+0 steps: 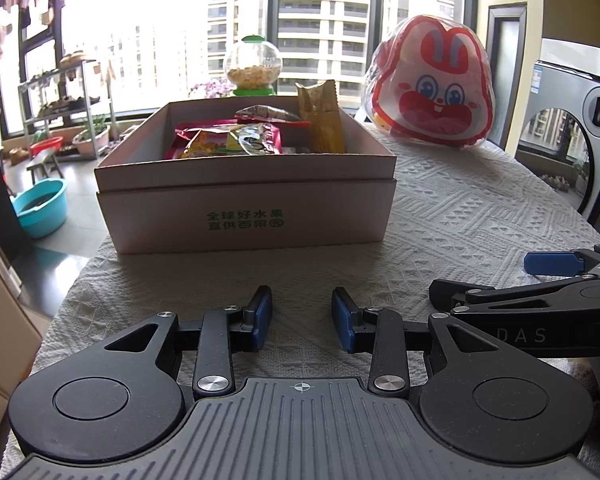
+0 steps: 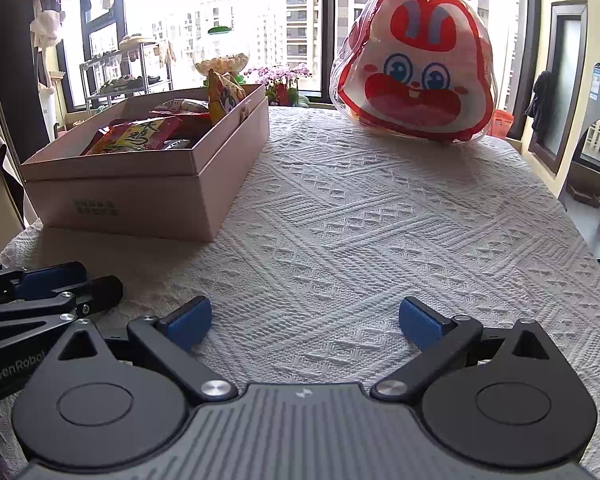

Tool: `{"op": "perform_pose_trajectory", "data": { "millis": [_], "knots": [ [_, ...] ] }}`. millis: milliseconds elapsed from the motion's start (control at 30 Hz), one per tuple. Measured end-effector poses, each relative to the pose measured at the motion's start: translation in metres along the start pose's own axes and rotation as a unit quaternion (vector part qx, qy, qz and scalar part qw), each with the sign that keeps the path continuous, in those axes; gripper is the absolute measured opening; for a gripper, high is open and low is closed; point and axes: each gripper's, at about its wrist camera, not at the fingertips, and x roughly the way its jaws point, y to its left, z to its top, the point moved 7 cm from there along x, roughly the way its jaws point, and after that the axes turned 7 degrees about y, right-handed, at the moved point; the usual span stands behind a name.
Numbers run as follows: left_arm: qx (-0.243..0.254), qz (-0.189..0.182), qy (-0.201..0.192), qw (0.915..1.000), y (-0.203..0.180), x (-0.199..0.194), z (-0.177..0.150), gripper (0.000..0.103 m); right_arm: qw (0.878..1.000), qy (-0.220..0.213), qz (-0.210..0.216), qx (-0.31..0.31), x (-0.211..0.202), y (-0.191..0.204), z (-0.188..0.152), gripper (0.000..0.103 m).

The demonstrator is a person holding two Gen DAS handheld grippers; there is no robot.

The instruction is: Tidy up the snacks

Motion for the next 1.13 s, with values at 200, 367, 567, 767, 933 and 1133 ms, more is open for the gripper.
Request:
{"op": "perform_pose_trajectory", "data": {
  "millis": [200, 367, 567, 767, 933, 1133],
  "knots": [
    [0.0, 0.0, 0.0, 1.0, 0.0, -0.0002, 0.0, 0.038, 1.0, 0.0, 0.0, 0.0, 0.0, 0.0002, 0.0001, 0.1],
    [0.0, 0.0, 0.0, 1.0, 0.0, -0.0003, 0.0, 0.038, 1.0, 0.0, 0.0, 0.0, -0.0001, 0.0, 0.0, 0.1],
    [0.0, 0.0, 0.0, 1.0, 0.0, -0.0003, -0.0001, 0.038, 1.0, 0.0, 0.0, 0.0, 0.0, -0.0001, 0.0, 0.1],
    [0.0, 0.0, 0.0, 1.0, 0.0, -0.0004, -0.0002, 0.038, 1.0, 0.0, 0.0, 0.0, 0.0001, -0.0002, 0.0, 0.1],
    [0.0, -0.001, 0.0, 1.0, -0.0001, -0.001, 0.0004, 0.038, 1.0, 0.0, 0.0, 0.0, 0.0001, -0.0002, 0.0, 0.1],
    [0.0, -0.006, 0.0, 1.0, 0.0003, -0.0008, 0.0012, 0.038, 1.0, 0.0, -0.001, -0.001, 0.0006, 0.0001, -0.0001, 0.1]
  ]
}}
